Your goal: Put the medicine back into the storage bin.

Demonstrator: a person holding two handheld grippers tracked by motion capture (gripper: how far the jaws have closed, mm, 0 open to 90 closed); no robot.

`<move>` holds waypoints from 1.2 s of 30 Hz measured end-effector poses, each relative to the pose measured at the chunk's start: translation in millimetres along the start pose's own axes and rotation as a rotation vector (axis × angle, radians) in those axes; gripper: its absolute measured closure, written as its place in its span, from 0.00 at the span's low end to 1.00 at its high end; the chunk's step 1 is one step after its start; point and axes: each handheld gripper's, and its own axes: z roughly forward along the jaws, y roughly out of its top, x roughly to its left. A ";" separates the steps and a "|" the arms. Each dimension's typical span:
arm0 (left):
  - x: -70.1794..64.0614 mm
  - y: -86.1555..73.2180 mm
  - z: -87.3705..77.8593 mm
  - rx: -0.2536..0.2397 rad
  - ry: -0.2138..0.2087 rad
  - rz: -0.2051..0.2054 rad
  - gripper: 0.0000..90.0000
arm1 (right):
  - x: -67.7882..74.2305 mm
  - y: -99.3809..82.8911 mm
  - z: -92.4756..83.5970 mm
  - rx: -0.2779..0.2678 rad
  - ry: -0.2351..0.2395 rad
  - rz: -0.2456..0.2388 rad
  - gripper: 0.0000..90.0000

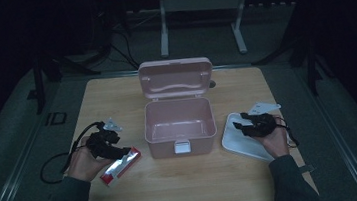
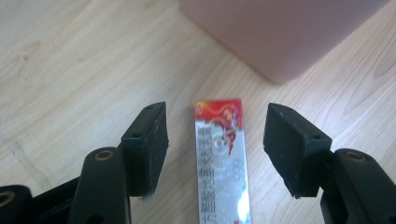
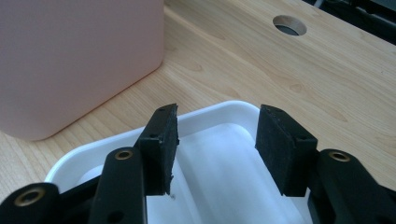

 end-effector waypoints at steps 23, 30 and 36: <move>-7.7 7.6 33.8 0.348 -0.020 -0.034 0.54 | -0.8 2.9 -2.9 0.011 0.011 -0.017 0.54; -8.0 6.0 42.7 0.367 -0.034 -0.070 0.53 | -1.1 3.4 -3.4 0.013 0.014 -0.018 0.54; -6.6 2.4 45.7 0.387 -0.033 -0.077 0.51 | -1.2 3.9 -3.0 0.015 0.015 -0.020 0.54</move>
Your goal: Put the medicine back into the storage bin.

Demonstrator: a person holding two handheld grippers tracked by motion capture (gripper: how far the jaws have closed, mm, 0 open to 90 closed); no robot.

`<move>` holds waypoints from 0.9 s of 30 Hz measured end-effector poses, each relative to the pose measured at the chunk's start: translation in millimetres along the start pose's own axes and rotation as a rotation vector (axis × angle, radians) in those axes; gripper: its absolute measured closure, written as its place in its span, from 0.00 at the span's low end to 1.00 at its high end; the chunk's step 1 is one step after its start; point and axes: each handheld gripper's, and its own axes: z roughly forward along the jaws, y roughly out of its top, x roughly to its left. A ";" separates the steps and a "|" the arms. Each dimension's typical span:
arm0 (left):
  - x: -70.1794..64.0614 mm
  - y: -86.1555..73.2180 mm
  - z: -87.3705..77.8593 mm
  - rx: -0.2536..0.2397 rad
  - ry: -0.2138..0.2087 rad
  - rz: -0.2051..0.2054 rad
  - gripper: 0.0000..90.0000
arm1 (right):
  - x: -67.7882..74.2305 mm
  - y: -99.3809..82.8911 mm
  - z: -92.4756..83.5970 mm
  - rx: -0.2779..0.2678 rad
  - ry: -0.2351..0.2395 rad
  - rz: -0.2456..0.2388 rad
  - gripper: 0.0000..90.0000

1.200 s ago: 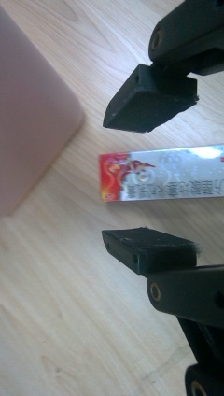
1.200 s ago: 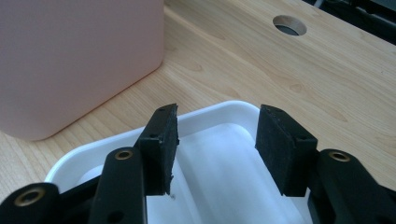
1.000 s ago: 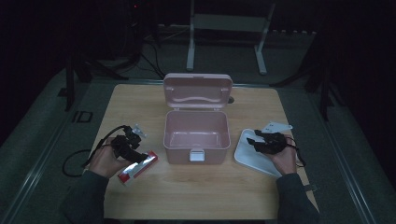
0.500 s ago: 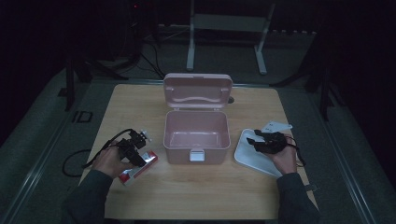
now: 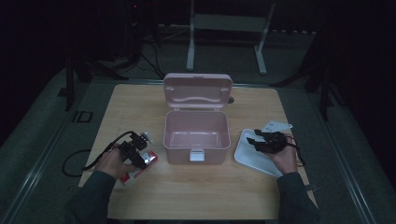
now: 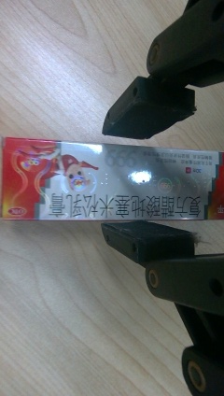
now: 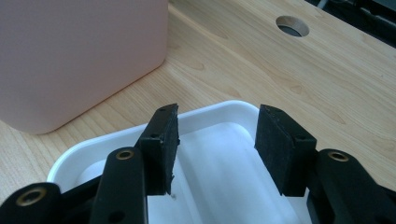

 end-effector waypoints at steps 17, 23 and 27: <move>3.2 0.6 9.6 0.046 -0.020 0.006 0.55 | 0.5 -0.2 0.3 0.010 0.001 -0.015 0.55; 2.8 1.1 8.8 0.050 -0.005 0.032 0.56 | 2.2 1.1 1.5 0.014 0.001 -0.025 0.56; 4.5 0.8 7.0 0.054 -0.012 0.048 0.56 | 3.5 1.0 2.8 0.023 0.001 -0.030 0.56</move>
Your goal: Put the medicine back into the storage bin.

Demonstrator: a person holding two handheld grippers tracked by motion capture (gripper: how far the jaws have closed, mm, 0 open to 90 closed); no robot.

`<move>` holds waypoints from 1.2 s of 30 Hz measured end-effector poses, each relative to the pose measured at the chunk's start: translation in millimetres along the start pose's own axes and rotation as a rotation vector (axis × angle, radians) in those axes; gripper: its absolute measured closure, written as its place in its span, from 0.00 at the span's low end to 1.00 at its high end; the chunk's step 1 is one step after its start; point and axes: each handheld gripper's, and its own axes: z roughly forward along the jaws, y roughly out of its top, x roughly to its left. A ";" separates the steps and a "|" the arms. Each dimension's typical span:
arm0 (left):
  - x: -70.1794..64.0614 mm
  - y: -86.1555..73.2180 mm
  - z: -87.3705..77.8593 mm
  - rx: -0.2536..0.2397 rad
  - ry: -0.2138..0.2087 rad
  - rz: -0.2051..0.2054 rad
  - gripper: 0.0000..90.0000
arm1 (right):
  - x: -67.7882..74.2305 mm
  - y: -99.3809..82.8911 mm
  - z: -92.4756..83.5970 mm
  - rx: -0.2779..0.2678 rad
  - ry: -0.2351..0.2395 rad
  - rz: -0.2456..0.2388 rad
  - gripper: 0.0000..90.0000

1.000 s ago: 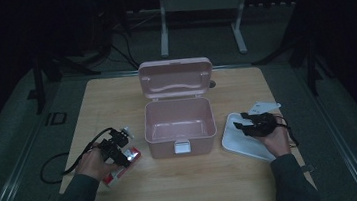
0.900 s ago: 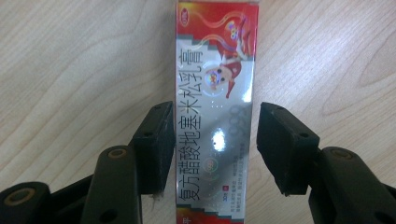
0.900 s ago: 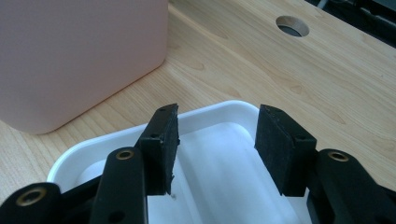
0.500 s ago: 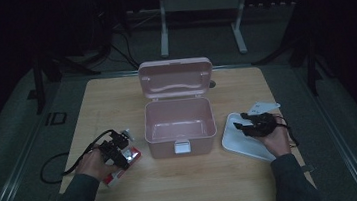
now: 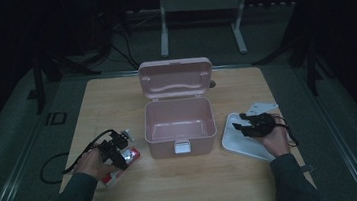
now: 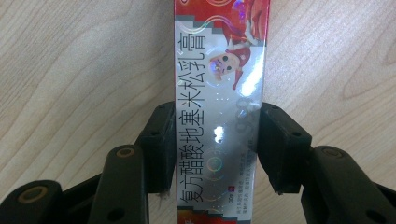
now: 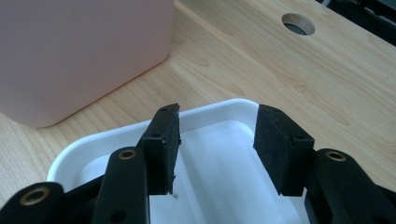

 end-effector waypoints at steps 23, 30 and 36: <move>1.5 -4.5 -48.0 -0.086 0.009 0.135 0.57 | 1.6 -3.4 1.1 0.017 0.011 -0.014 0.56; 2.5 -5.7 -71.1 -0.096 0.024 0.181 0.57 | 1.6 -3.4 1.0 0.017 0.013 -0.015 0.57; 2.3 -6.2 -87.4 -0.106 0.019 0.232 0.57 | 1.2 -3.6 0.6 0.018 0.013 -0.019 0.57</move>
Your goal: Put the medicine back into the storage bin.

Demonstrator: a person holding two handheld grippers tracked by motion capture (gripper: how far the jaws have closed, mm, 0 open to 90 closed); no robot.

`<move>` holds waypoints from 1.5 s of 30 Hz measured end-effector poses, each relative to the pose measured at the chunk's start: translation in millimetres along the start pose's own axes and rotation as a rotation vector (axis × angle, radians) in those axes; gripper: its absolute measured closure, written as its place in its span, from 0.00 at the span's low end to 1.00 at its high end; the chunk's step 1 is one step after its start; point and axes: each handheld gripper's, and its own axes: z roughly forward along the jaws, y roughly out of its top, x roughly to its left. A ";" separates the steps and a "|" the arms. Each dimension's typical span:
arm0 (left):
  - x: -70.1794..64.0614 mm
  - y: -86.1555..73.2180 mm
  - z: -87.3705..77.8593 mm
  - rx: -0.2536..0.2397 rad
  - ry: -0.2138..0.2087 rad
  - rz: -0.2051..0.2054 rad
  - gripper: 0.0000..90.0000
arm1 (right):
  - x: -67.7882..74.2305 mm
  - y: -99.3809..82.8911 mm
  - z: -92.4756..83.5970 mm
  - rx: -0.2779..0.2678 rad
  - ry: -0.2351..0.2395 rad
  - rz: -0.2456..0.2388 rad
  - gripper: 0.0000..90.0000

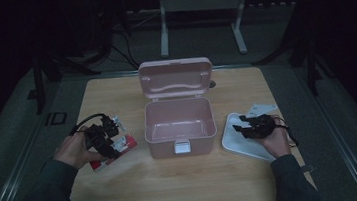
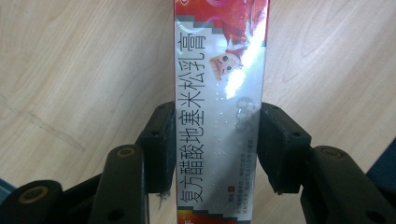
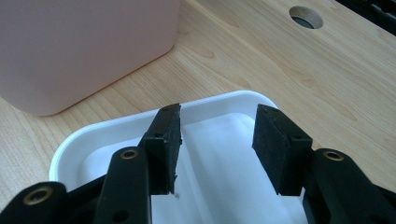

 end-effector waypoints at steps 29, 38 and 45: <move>-1.4 31.4 -58.4 -0.012 -0.022 0.180 0.57 | -1.9 -3.4 -2.7 0.009 0.006 0.006 0.57; -2.5 45.5 -66.6 -0.005 -0.024 0.223 0.57 | -2.1 -3.6 -3.2 0.007 0.007 0.005 0.57; -4.6 57.5 -71.3 -0.010 -0.028 0.241 0.57 | -2.0 -4.7 -3.3 0.008 0.009 0.007 0.57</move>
